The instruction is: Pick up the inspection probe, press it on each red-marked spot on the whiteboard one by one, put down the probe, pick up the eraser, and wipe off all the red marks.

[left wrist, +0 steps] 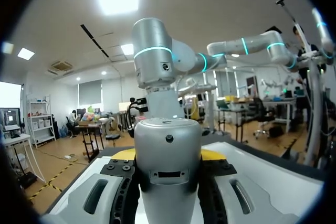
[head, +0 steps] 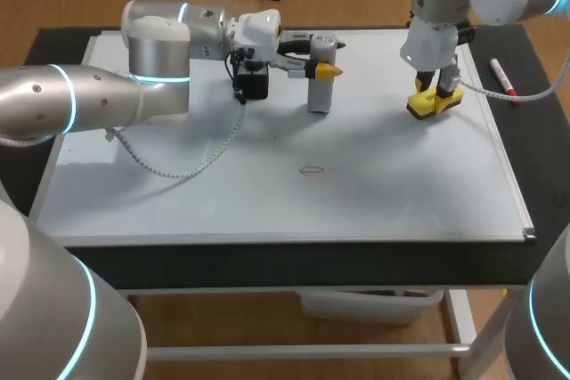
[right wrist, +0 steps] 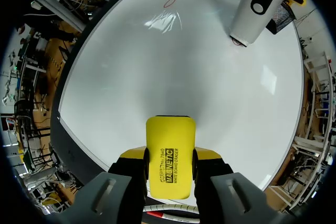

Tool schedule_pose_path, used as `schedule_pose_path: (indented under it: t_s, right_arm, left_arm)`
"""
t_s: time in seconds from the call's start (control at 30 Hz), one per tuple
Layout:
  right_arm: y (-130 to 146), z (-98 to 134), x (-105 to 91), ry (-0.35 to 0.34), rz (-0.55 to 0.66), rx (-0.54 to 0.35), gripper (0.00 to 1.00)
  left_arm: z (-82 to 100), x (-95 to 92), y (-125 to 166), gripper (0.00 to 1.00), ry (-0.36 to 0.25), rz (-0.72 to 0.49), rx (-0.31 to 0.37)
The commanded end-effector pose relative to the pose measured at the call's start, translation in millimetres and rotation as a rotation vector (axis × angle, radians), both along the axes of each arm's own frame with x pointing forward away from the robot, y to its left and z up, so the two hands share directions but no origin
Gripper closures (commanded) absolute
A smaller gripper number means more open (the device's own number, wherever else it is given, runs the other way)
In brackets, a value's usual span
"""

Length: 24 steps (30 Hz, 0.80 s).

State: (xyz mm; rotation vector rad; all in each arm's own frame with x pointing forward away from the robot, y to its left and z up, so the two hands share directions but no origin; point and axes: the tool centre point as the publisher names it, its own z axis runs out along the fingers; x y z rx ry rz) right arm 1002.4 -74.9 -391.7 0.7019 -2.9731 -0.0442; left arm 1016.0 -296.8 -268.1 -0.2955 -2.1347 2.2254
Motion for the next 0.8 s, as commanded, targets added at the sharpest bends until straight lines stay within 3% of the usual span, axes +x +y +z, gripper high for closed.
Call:
schedule_pose_path:
  t_s: [0.03, 0.37, 0.8]
  right_arm:
    - [0, 1, 1.2, 0.003, 0.002, -0.003, 1.00]
    - [0, 1, 1.2, 0.003, 0.002, -0.003, 1.00]
    - [0, 1, 1.2, 0.003, 0.002, -0.003, 1.00]
  left_arm:
    - [12.1, -9.0, 7, 1.00, 0.002, 0.004, -0.002]
    - [23.8, -20.6, 46, 1.00, -0.007, 0.024, -0.010]
    - [18.7, -29.3, 139, 1.00, 0.005, 0.129, 0.006]
